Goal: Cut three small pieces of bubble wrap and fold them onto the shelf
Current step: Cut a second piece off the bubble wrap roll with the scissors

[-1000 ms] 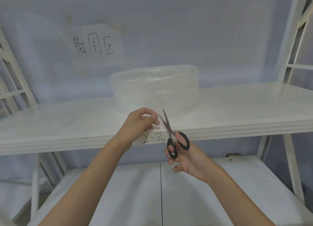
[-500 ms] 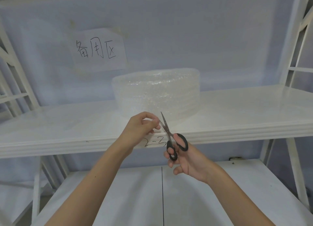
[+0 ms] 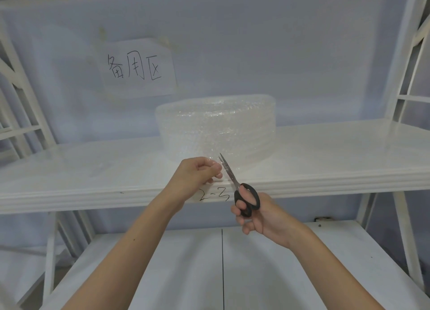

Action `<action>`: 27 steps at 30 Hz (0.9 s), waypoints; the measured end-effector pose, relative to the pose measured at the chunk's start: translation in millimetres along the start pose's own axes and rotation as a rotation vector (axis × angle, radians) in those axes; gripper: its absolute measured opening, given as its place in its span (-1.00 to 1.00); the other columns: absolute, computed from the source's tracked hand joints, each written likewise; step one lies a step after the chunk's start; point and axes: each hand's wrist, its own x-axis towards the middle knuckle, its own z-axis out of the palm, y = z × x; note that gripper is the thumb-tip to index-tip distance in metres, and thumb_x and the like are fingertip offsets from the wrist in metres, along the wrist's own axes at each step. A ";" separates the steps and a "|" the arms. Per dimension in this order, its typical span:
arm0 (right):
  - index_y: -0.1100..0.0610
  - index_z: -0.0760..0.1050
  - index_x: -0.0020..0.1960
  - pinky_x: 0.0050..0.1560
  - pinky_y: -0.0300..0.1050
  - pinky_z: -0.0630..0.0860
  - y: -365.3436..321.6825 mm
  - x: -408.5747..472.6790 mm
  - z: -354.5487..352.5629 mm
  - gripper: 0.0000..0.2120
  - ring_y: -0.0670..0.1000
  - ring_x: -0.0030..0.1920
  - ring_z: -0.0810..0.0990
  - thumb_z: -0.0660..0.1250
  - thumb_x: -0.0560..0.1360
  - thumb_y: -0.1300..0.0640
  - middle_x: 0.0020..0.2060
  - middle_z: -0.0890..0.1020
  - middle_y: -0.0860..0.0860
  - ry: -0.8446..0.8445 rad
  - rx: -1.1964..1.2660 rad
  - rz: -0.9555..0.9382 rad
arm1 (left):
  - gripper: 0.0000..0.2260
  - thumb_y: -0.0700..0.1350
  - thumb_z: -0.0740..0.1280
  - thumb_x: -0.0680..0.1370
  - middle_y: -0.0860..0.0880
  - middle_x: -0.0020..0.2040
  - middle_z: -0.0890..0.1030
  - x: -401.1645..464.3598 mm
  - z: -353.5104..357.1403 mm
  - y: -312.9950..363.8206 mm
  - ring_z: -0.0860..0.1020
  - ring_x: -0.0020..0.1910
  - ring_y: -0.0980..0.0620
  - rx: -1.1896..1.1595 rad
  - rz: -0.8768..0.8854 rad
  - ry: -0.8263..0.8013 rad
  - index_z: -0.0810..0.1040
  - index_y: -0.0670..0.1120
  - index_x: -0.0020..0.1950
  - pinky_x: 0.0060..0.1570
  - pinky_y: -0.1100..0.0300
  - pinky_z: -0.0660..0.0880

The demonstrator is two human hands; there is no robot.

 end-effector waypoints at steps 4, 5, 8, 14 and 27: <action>0.12 0.35 -0.30 -0.45 -0.17 0.44 1.3 -0.4 -1.0 -0.60 -0.01 -0.43 0.45 0.36 0.40 -0.18 -0.35 0.48 0.03 0.003 -0.049 -0.013 | -0.91 -0.10 0.41 0.55 0.08 -0.29 0.70 0.5 -0.8 -0.2 0.56 -0.27 0.12 0.001 -0.001 -0.014 0.66 -0.09 -0.10 -0.20 0.40 0.51; 0.12 0.35 -0.31 -0.46 -0.16 0.45 1.6 -0.6 -1.4 -0.59 0.00 -0.43 0.45 0.37 0.38 -0.20 -0.35 0.47 0.04 -0.002 -0.042 -0.010 | -0.91 -0.10 0.41 0.55 0.07 -0.28 0.70 0.3 -0.9 -0.8 0.56 -0.26 0.12 -0.003 -0.001 -0.017 0.66 -0.10 -0.10 -0.19 0.40 0.51; 0.11 0.36 -0.34 -0.46 -0.14 0.46 0.2 -1.2 -1.2 -0.57 0.02 -0.43 0.46 0.35 0.40 -0.23 -0.36 0.47 0.04 -0.024 -0.014 0.018 | -0.90 -0.11 0.41 0.55 0.04 -0.26 0.70 -0.1 -1.9 -2.5 0.61 -0.19 0.10 -0.014 0.006 -0.037 0.65 -0.11 -0.12 -0.11 0.30 0.52; 0.12 0.35 -0.32 -0.47 -0.14 0.48 -3.1 -1.2 -0.9 -0.60 0.02 -0.43 0.45 0.27 0.41 -0.21 -0.35 0.45 0.04 -0.062 0.010 0.081 | -0.90 -0.11 0.41 0.55 0.04 -0.24 0.70 -0.9 -3.4 -3.5 0.64 -0.10 0.02 -0.014 0.014 -0.059 0.64 -0.11 -0.13 -0.04 0.24 0.52; 0.12 0.36 -0.30 -0.47 -0.15 0.48 -2.2 1.5 4.3 -0.58 0.01 -0.41 0.46 0.28 0.42 -0.23 -0.33 0.45 0.03 -0.056 -0.024 0.062 | -0.84 -0.10 0.41 0.55 0.03 -0.23 0.71 -2.4 -4.7 -3.8 0.61 -0.16 0.09 -0.024 0.017 -0.060 0.66 -0.20 -0.03 -0.09 0.30 0.52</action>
